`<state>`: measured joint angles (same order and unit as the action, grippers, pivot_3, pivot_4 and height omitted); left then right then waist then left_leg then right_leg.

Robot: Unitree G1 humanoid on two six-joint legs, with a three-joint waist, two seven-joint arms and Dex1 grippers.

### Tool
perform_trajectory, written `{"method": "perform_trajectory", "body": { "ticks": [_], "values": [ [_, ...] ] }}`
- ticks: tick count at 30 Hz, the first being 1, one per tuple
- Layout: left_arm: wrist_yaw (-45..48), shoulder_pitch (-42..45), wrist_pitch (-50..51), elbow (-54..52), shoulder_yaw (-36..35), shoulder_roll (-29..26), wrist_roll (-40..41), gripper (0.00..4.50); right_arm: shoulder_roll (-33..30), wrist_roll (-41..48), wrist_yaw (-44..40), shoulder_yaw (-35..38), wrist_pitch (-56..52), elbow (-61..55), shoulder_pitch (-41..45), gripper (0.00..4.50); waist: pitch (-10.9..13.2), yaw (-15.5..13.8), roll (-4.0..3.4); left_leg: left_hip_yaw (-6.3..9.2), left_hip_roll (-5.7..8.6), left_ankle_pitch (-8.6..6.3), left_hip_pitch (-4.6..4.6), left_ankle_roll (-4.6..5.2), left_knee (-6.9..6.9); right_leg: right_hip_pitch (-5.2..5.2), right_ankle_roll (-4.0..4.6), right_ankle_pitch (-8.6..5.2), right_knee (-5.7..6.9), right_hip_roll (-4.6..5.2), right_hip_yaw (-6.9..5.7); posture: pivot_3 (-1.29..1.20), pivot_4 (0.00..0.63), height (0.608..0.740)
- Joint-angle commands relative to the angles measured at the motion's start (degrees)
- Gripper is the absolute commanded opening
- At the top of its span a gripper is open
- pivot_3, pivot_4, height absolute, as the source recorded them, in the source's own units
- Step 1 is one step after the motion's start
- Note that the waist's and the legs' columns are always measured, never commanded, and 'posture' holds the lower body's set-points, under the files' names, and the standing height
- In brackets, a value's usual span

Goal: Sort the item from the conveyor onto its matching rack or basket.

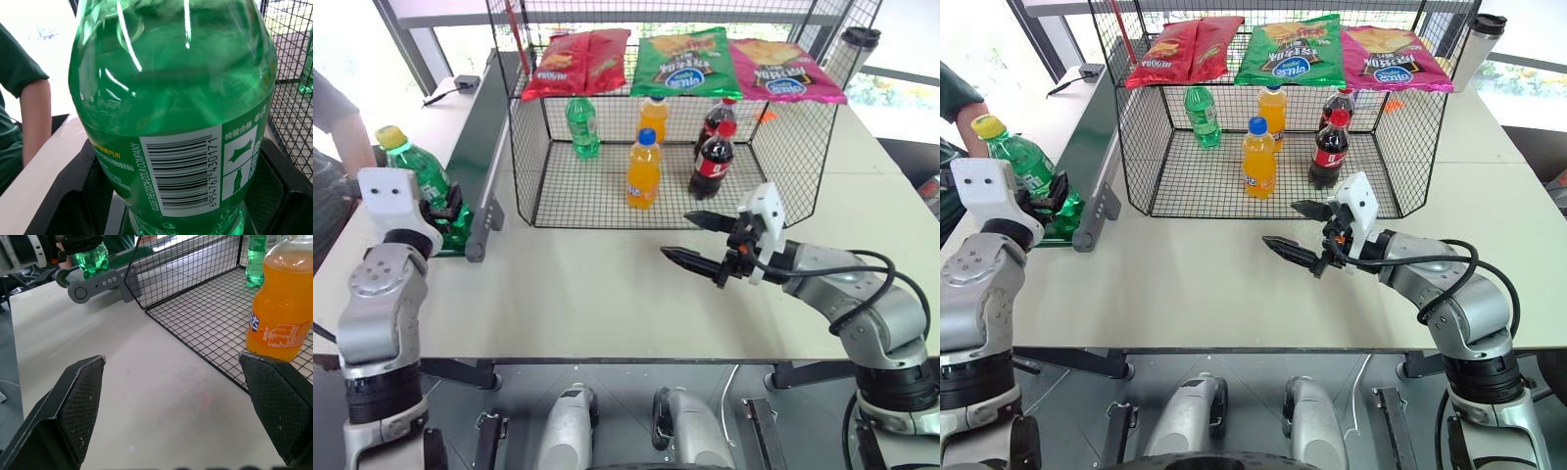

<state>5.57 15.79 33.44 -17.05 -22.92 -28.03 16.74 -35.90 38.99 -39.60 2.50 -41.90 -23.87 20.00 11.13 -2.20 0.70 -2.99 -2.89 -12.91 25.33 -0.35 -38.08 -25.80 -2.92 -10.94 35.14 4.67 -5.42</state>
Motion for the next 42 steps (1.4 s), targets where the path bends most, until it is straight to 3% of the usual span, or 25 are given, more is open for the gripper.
{"method": "perform_trajectory", "body": {
  "ticks": [1,7,11,16,21,32,35,42],
  "values": [
    [-0.72,0.10,0.07,-12.11,-2.83,-0.95,1.18,2.91,-0.04,0.16,-0.41,2.18,1.46,0.17,1.15,4.50,0.04,-0.02,0.07,0.00,0.00,0.00,0.01,0.00,0.00,0.00,0.05,0.03,0.00,0.00,0.00,0.00,0.150,0.740],
    [-1.04,1.74,10.77,-27.39,3.33,1.54,9.05,2.91,-1.08,1.42,-1.31,5.84,1.51,3.41,3.38,4.50,0.04,-0.18,0.09,0.01,0.03,0.00,0.01,0.00,-0.05,0.05,0.10,0.06,-0.01,0.02,0.01,0.00,0.150,0.740],
    [-1.32,6.83,13.78,-25.82,9.74,5.21,10.78,2.91,-1.26,1.11,-1.20,6.53,1.43,3.29,3.28,4.50,0.03,-0.14,0.11,0.09,0.05,0.01,-0.05,0.00,-0.16,0.20,-0.05,-0.03,0.00,-0.01,0.01,0.00,0.150,0.740],
    [0.97,13.48,9.90,-10.95,15.86,10.32,8.67,2.91,-1.53,1.55,0.54,8.19,0.57,0.58,1.21,4.50,0.02,0.03,0.10,0.10,0.04,0.02,-0.16,0.01,-0.14,0.24,-0.06,-0.03,0.06,-0.09,0.01,0.00,0.150,0.740],
    [4.02,20.89,-1.80,9.77,20.79,12.91,1.61,2.91,-1.00,2.12,2.61,9.58,0.11,-2.21,-1.08,4.50,0.02,-0.08,0.10,0.12,0.03,0.02,-0.18,0.02,-0.12,0.24,-0.06,-0.03,0.07,-0.13,0.01,0.00,0.150,0.740],
    [3.69,35.29,-30.86,51.40,22.06,19.16,-9.59,2.91,-0.46,2.96,6.11,10.62,0.24,-4.88,-3.08,4.50,0.03,-0.18,0.12,0.10,0.06,0.02,-0.03,0.02,-0.14,0.21,-0.14,0.15,-0.04,-0.07,0.00,0.00,0.150,0.740],
    [-1.20,40.19,-37.48,64.02,23.30,19.77,-14.59,2.91,-0.49,3.22,6.76,10.96,0.22,-5.53,-3.56,4.50,0.03,-0.15,0.13,0.10,0.07,0.02,-0.03,0.02,-0.14,0.21,-0.17,0.14,-0.04,-0.05,0.00,0.00,0.150,0.740],
    [-6.43,43.14,-41.67,72.90,24.12,20.31,-19.35,2.91,-0.83,3.72,7.80,11.57,0.27,-6.54,-4.66,4.50,0.04,-0.05,0.14,0.08,0.06,0.01,-0.03,0.03,-0.07,0.14,-0.23,0.15,-0.01,-0.05,0.00,0.00,0.150,0.740]
  ]
}}
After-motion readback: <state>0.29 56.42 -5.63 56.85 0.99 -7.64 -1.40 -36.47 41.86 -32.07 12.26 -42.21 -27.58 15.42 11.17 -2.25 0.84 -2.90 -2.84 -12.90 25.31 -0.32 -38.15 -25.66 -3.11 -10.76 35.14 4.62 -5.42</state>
